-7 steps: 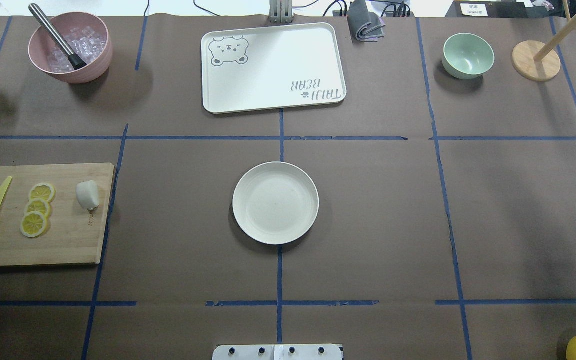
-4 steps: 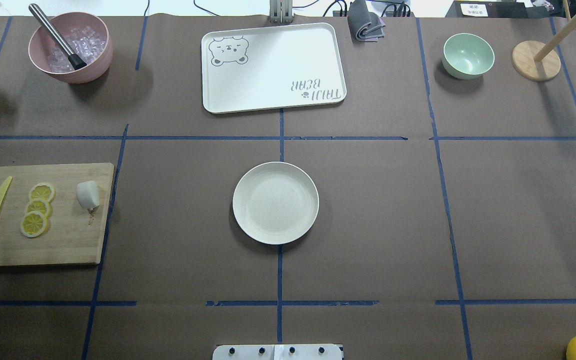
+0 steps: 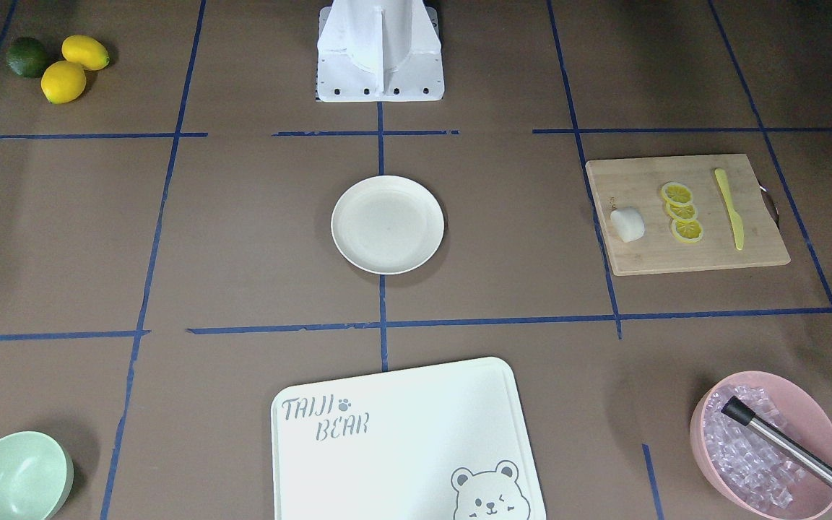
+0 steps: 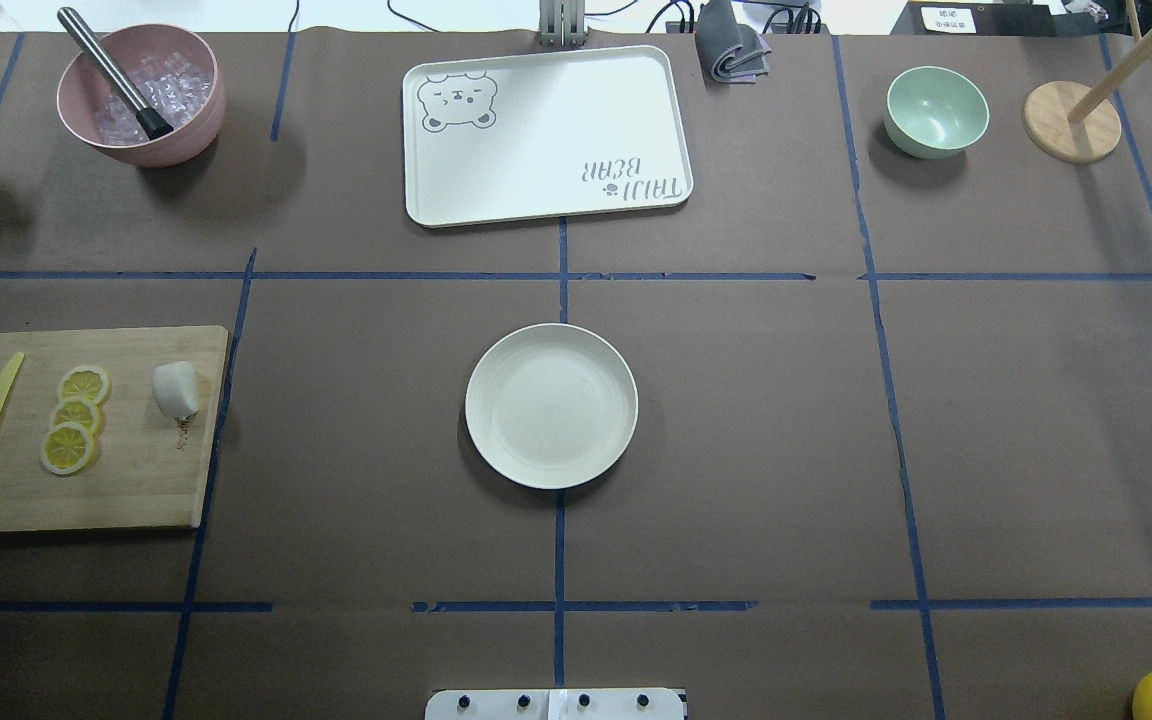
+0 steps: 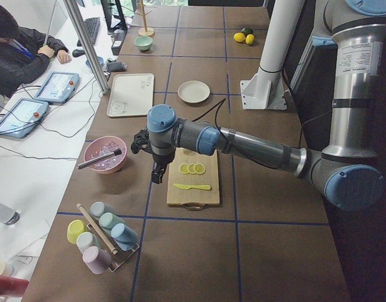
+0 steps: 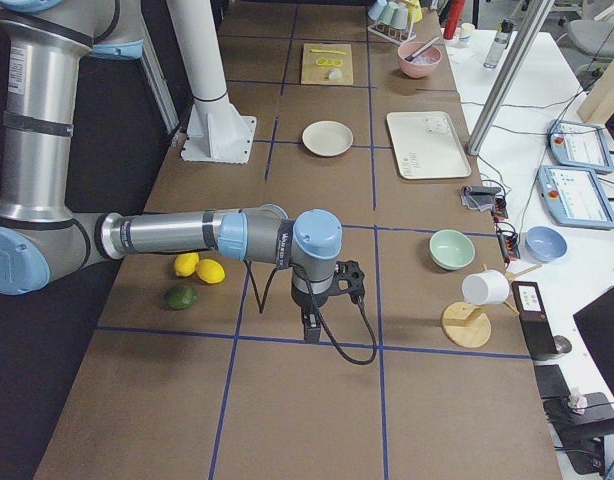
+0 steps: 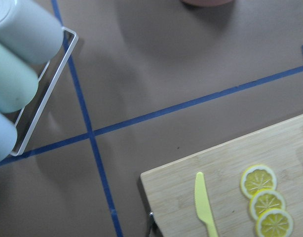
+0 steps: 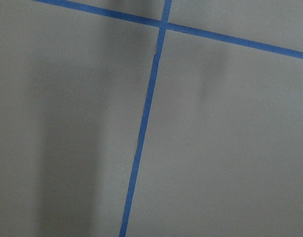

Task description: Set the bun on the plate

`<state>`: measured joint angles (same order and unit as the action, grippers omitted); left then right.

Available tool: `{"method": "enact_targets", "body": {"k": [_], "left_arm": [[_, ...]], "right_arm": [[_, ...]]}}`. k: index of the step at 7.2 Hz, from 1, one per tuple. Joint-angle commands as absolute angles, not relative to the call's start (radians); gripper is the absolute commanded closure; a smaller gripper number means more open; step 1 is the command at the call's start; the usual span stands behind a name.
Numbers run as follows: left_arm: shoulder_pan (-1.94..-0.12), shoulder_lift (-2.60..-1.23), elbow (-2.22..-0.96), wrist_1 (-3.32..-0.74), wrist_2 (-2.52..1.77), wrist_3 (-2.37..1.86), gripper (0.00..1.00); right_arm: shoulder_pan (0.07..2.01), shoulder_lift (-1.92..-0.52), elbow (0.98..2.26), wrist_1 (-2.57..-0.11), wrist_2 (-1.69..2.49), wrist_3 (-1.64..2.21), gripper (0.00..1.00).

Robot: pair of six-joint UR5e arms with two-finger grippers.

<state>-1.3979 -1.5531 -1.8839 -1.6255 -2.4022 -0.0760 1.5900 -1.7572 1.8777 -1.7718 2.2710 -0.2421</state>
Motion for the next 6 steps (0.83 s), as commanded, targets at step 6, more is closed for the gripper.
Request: {"method": "enact_targets", "body": {"k": [6], "left_arm": [[-0.82, -1.621, -1.892, -1.917, -2.027, -1.089, 0.0]], "right_arm": [[1.591, -1.756, 1.878, -1.767, 2.272, -0.239, 0.0]]}}
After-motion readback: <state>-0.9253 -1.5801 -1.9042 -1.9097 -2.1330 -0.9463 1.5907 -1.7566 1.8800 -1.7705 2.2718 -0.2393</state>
